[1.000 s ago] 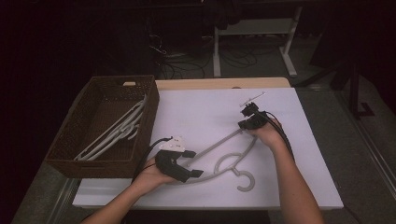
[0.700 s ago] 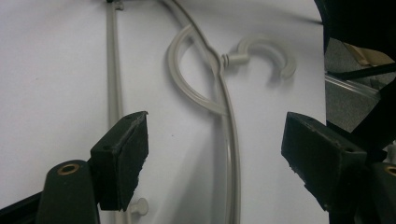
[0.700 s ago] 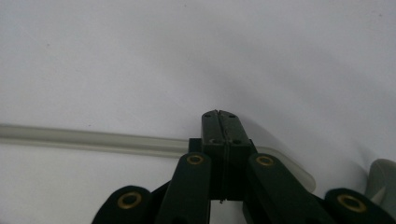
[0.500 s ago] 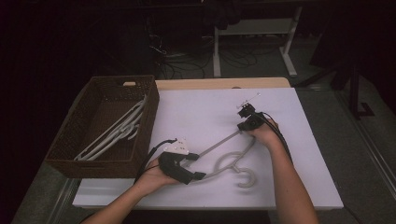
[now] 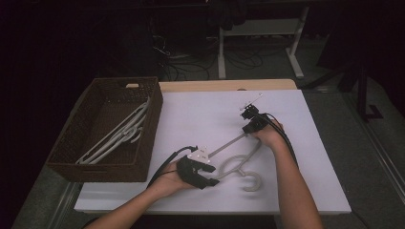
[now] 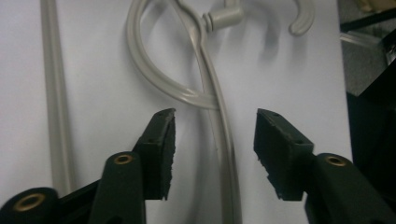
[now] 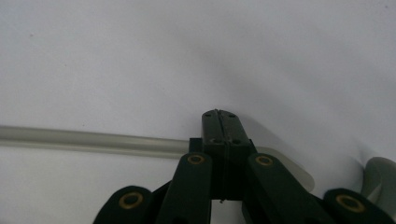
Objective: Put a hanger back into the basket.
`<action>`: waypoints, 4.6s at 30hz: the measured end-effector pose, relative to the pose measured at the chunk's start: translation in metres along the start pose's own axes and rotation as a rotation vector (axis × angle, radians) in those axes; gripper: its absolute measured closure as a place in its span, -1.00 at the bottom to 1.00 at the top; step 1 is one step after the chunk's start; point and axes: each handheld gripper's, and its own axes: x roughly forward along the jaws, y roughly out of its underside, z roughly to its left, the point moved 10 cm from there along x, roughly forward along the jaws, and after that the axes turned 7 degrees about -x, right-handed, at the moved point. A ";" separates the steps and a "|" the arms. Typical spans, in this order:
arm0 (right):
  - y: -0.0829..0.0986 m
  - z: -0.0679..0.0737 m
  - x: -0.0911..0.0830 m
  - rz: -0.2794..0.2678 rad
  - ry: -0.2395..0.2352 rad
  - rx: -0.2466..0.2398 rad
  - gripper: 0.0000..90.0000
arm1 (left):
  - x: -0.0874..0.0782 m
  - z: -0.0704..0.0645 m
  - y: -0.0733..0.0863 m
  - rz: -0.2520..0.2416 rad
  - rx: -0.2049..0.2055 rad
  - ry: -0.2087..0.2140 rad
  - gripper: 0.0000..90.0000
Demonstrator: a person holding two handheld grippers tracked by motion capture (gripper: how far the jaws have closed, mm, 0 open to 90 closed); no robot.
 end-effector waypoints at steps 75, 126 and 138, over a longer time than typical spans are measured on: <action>0.076 0.057 -0.104 -0.433 -0.062 -0.037 -0.59 | -0.228 0.067 -0.090 -0.199 -0.266 -0.200 0.82; 0.081 0.043 -0.098 -0.413 -0.020 -0.008 -0.59 | -0.308 0.155 0.108 -0.132 -0.446 -0.289 0.82; 0.078 0.042 -0.100 -0.418 -0.022 -0.015 -0.59 | -0.301 0.177 0.121 -0.073 -0.482 -0.443 0.17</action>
